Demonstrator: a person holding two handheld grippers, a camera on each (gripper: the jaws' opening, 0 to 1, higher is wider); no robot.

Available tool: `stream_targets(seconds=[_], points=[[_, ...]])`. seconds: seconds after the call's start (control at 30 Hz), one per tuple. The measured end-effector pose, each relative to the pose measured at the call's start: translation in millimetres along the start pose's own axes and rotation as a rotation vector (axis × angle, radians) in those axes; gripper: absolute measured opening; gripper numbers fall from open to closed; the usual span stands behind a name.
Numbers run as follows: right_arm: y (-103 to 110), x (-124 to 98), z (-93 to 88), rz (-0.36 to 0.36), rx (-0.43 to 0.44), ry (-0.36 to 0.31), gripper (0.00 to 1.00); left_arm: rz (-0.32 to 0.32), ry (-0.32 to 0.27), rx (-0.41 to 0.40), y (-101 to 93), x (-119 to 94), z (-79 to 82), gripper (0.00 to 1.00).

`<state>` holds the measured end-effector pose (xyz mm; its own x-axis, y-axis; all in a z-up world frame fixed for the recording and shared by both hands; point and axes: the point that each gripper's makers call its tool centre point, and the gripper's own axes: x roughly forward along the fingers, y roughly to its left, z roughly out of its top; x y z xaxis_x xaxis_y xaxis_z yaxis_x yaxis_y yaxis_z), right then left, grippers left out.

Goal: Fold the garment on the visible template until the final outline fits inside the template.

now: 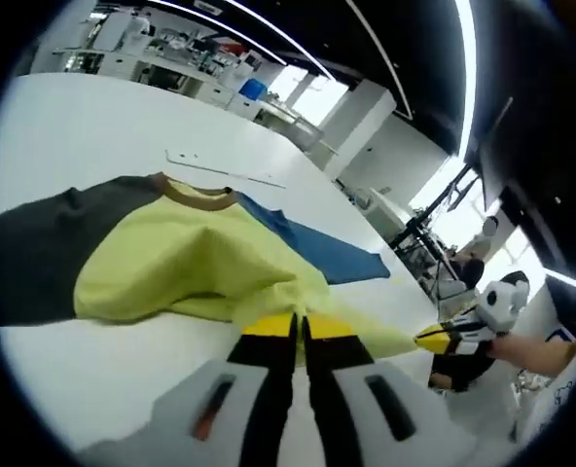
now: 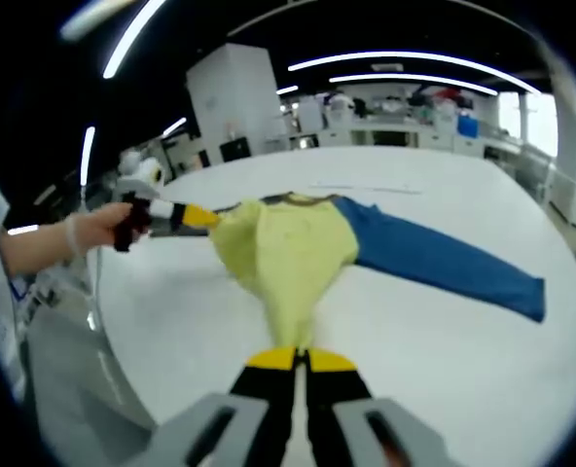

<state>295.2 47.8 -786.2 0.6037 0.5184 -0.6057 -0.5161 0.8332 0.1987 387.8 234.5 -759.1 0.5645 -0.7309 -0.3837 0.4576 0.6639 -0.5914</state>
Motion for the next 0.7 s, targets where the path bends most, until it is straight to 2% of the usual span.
stream_targets(seconds=[0.07,0.2,0.4,0.47,0.7], points=[[0,0,-0.5,0.0,0.002,0.001,0.0,-0.017,-0.001,-0.001,-9.9,7,-1.6,0.0],[1,0,-2.2,0.0,0.002,0.004,0.0,-0.038,0.01,-0.026,-16.7,24,-8.1,0.0],[2,1,-4.8,0.003,0.007,0.006,0.0,-0.036,0.03,-0.056,-16.1,47,-19.7,0.0],[2,1,-5.0,0.003,0.01,0.006,0.0,-0.038,0.031,-0.065,-13.1,53,-18.9,0.0],[2,3,-4.2,0.005,0.013,0.008,0.0,-0.03,0.048,-0.068,-15.0,61,-24.3,0.01]])
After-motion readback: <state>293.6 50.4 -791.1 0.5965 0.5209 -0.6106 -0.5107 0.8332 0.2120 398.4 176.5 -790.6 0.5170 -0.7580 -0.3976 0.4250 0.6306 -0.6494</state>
